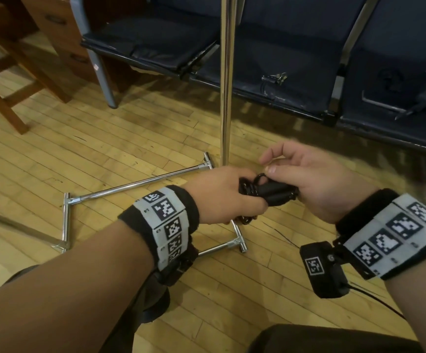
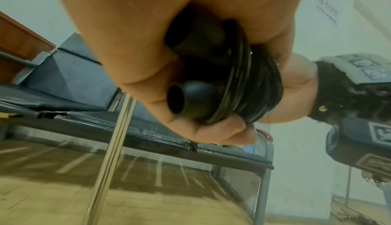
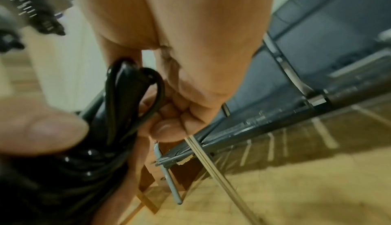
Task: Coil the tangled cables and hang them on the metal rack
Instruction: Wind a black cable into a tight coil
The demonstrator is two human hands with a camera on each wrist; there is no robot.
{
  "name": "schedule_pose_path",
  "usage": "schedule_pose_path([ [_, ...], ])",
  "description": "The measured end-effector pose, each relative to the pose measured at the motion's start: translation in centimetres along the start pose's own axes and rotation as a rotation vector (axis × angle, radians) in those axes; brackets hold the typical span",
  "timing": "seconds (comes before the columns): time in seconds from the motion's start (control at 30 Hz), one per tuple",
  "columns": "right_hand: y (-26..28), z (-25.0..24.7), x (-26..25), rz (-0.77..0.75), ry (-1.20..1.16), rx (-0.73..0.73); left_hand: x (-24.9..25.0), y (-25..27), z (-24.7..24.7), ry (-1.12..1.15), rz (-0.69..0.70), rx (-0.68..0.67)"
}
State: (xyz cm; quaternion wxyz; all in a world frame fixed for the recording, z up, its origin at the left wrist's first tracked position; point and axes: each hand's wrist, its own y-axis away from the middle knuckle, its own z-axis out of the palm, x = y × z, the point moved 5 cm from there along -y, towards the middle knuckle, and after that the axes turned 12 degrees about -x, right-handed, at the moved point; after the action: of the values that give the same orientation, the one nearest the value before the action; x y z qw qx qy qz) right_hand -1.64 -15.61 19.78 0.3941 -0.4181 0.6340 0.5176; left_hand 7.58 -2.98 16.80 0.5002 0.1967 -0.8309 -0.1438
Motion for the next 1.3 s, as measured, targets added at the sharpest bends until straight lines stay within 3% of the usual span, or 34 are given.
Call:
schedule_pose_path([
  [0.1,-0.3,-0.5,0.6,0.012,-0.3,0.076,-0.5,0.0,-0.7,0.103,0.03,-0.006],
  [0.2,-0.6,-0.4,0.6,-0.005,-0.457,0.104,-0.9,-0.3,-1.1,0.269,0.071,-0.036],
  [0.5,-0.6,-0.8,0.8,-0.13,-0.645,0.206,-1.7,-0.6,-2.0,0.7,0.174,-0.001],
  [0.77,-0.9,-0.7,1.2,-0.155,-0.635,0.241,-2.2,-0.5,-1.9,0.657,0.136,0.106],
  [1.13,-1.1,-0.1,0.6,-0.215,-0.773,0.069,-1.4,-0.5,-1.5,0.78,0.218,0.054],
  [1.3,-0.9,-0.2,0.4,-0.202,-0.748,0.061,-1.1,-0.6,-1.3,0.77,0.251,0.067],
])
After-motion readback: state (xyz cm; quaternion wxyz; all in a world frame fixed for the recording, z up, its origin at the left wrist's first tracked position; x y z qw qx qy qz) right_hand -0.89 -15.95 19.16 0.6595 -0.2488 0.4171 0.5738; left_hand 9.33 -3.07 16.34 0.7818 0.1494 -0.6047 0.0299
